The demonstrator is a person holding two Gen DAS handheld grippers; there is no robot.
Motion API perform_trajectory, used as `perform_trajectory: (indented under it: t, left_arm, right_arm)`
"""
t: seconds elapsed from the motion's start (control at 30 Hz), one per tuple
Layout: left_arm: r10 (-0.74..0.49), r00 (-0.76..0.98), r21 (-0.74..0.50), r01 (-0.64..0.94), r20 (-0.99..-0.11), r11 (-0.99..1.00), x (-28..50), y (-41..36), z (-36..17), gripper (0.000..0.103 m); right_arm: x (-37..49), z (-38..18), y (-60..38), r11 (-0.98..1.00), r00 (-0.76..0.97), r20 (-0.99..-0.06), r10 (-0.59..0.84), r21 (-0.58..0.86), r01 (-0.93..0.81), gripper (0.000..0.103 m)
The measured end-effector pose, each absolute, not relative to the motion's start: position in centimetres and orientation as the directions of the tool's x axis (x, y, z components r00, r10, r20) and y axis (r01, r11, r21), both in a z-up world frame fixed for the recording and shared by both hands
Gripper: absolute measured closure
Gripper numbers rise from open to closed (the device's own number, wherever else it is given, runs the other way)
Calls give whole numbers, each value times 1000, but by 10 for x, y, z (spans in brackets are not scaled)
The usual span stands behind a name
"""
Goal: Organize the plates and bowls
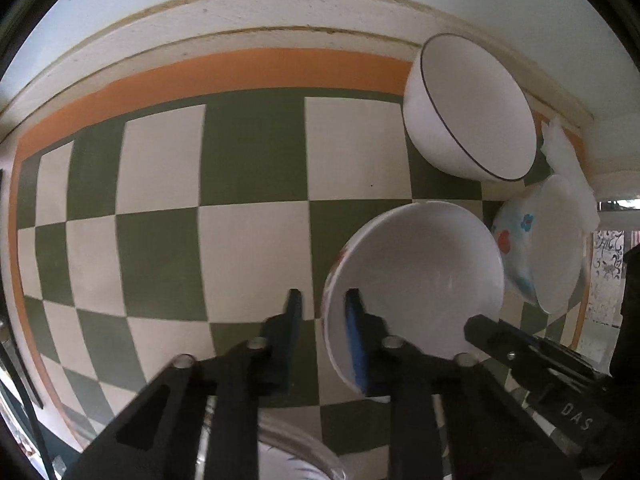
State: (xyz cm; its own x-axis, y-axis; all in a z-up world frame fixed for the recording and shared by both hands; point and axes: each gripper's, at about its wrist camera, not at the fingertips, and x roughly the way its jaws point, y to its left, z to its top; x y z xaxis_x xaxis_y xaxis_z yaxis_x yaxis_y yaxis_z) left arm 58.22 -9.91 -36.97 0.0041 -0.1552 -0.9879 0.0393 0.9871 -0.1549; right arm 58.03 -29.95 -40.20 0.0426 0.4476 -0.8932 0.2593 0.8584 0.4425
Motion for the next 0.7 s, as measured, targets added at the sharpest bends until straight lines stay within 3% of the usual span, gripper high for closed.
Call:
perform_trajectory:
  t: [0.07, 0.7]
  left_arm:
    - [-147, 14, -146, 53, -989, 988, 579, -103, -369, 92]
    - [-149, 164, -123, 155, -975, 980, 476, -129, -299, 92]
  right_arm:
    - [582, -406, -297, 870, 38, -902, 431, 426, 247, 90]
    - [510, -336, -306, 905, 89, -919, 384, 393, 161, 90]
